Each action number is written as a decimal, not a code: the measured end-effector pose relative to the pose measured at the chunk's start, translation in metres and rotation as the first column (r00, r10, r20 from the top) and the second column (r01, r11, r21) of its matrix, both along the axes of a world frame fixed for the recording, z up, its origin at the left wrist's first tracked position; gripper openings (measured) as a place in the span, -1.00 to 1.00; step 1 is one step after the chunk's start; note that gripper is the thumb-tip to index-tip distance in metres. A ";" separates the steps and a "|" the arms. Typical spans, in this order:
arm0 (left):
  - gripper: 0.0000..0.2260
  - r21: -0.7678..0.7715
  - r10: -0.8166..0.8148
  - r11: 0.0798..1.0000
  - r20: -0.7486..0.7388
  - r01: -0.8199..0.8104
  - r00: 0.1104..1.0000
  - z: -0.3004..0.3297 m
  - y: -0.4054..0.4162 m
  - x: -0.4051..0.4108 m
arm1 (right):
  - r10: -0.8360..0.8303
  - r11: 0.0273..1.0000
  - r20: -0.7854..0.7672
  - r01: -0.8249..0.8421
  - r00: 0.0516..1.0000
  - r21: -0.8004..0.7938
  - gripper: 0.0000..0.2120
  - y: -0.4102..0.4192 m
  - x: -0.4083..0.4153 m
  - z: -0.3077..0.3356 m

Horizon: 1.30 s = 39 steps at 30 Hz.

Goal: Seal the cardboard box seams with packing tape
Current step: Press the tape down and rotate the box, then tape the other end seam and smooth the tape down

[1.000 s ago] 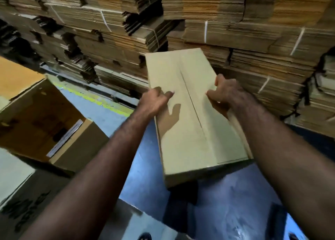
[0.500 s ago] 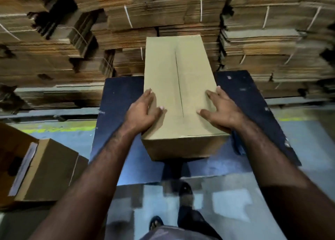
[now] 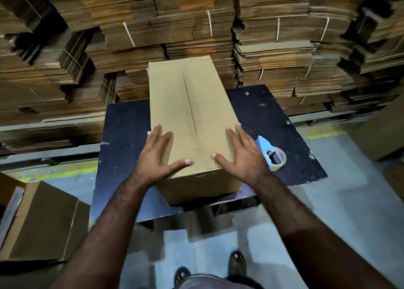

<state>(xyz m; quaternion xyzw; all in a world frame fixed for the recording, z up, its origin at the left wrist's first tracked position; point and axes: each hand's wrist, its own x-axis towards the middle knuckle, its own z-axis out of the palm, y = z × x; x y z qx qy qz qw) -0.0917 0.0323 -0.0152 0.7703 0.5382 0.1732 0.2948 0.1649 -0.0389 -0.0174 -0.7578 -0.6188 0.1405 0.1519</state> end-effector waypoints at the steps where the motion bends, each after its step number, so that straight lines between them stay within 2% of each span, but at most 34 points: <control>1: -0.02 0.013 0.008 1.000 -0.020 -0.008 1.000 0.001 0.003 0.003 | -0.003 1.000 0.006 0.003 1.000 -0.003 -0.12 0.005 0.002 0.000; 6: 0.04 0.174 -0.027 0.983 -0.198 0.063 0.980 0.013 0.027 0.026 | 0.020 0.998 0.017 -0.019 1.000 -0.062 -0.13 0.039 0.017 0.008; 10: -0.17 0.208 0.028 0.977 -0.363 0.051 0.931 0.009 0.022 0.069 | 0.049 0.998 0.045 -0.047 0.998 -0.046 -0.15 0.061 0.029 0.007; 14: -0.21 0.325 0.145 0.946 -0.357 -0.023 0.923 -0.004 0.021 0.085 | 0.057 0.998 -0.045 -0.058 0.997 -0.012 -0.23 0.075 0.042 -0.001; 19: -0.24 0.386 0.141 0.922 -0.388 0.021 0.911 -0.003 0.025 0.091 | 0.087 0.996 -0.107 -0.088 0.990 -0.013 -0.27 0.084 0.048 -0.005; 21: -0.30 0.429 0.131 0.902 -0.376 0.047 0.917 -0.005 0.019 0.101 | 0.122 0.991 -0.237 -0.131 0.964 -0.019 -0.30 0.089 0.058 -0.004; 23: -0.35 0.413 0.127 0.910 -0.370 0.040 0.920 -0.007 0.010 0.119 | 0.158 0.987 -0.436 -0.143 0.886 0.066 -0.41 0.091 0.075 -0.005; 24: -0.38 0.399 0.133 0.916 -0.370 0.028 0.919 -0.008 0.005 0.128 | 0.166 0.984 -0.467 -0.118 0.868 0.130 -0.48 0.090 0.084 -0.009; 27: -0.45 0.402 0.171 0.916 -0.393 0.001 0.904 -0.017 -0.003 0.143 | 0.147 0.972 -0.454 -0.044 0.879 0.230 -0.58 0.078 0.107 -0.027; 31: -0.47 0.413 0.189 0.911 -0.388 -0.013 0.902 -0.023 0.002 0.141 | 0.148 0.981 -0.515 -0.059 0.844 0.185 -0.59 0.071 0.113 -0.043; 34: -0.46 0.408 0.181 0.913 -0.389 -0.008 0.903 -0.023 0.005 0.141 | 0.001 0.990 -0.450 0.062 0.893 0.125 -0.55 0.063 0.124 -0.058; 37: -0.49 0.441 0.171 0.897 -0.400 0.025 0.900 -0.029 0.002 0.139 | -0.306 0.952 -0.229 0.297 0.924 -0.072 -0.50 0.044 0.148 -0.087; 39: -0.50 0.440 0.169 0.898 -0.407 0.030 0.898 -0.030 0.002 0.137 | -0.351 0.922 -0.097 0.325 0.931 -0.211 -0.46 0.035 0.159 -0.108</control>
